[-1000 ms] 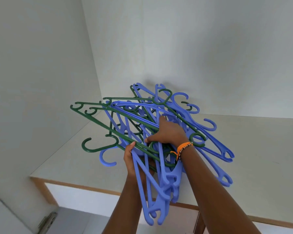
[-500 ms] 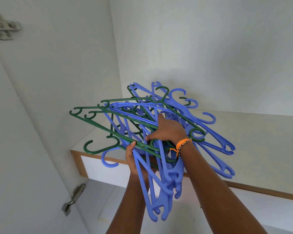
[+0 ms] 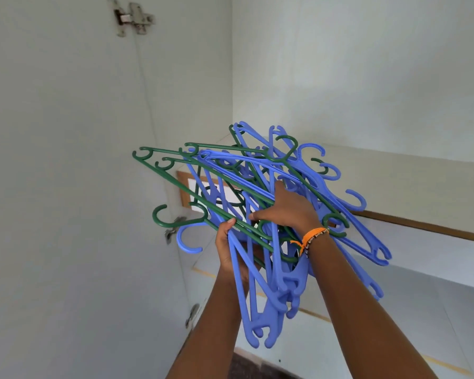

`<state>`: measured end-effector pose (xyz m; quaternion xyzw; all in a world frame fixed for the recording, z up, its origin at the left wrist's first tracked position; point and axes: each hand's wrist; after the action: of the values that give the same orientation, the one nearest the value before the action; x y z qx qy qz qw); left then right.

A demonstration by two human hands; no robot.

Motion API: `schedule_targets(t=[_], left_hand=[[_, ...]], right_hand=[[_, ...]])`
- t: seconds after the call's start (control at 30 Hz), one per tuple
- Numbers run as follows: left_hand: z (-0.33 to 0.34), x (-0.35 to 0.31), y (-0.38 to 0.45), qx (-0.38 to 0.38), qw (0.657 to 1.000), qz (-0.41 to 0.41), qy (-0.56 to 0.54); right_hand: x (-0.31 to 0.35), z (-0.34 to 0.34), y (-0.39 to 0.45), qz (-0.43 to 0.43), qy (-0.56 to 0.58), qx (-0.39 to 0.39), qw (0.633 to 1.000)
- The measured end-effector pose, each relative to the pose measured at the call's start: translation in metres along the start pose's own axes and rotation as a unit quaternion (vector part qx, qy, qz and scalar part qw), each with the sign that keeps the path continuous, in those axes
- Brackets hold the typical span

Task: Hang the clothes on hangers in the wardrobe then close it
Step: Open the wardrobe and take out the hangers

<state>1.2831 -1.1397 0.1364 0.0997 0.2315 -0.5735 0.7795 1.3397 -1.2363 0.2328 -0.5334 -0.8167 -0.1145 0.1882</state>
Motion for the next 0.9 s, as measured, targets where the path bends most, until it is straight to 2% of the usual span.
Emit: schedule_targets(t=[0.27, 0.43, 0.53, 0.77, 0.87, 0.9], left_hand=[[-0.043, 0.003, -0.117, 0.067, 0.997, -0.035, -0.018], [-0.068, 0.014, -0.212, 0.025, 0.999, 0.014, -0.021], [-0.091, 0.025, -0.274, -0.033, 0.997, 0.068, -0.027], [-0.132, 0.02, -0.417, -0.111, 0.985, 0.13, 0.01], [-0.15, 0.012, -0.471, -0.221, 0.96, 0.17, 0.033], [-0.158, 0.009, -0.488, -0.234, 0.956, 0.177, 0.027]], right_hand=[[0.013, 0.025, -0.12, -0.023, 0.02, 0.026, 0.999], [0.016, 0.048, -0.207, -0.052, 0.016, 0.042, 0.998], [0.016, 0.067, -0.265, -0.071, 0.012, 0.067, 0.995], [0.04, 0.115, -0.383, -0.125, 0.039, 0.13, 0.983], [0.059, 0.133, -0.427, -0.149, 0.043, 0.159, 0.975], [0.067, 0.139, -0.441, -0.157, 0.043, 0.169, 0.972]])
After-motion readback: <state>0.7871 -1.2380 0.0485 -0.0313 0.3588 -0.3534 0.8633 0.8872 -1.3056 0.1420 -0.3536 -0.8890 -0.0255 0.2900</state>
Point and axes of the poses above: each hand's wrist, its own y-axis towards the middle knuckle, its own z-axis out of the palm, x = y × z, and after that the axes turned 1 degree about -y, right-handed
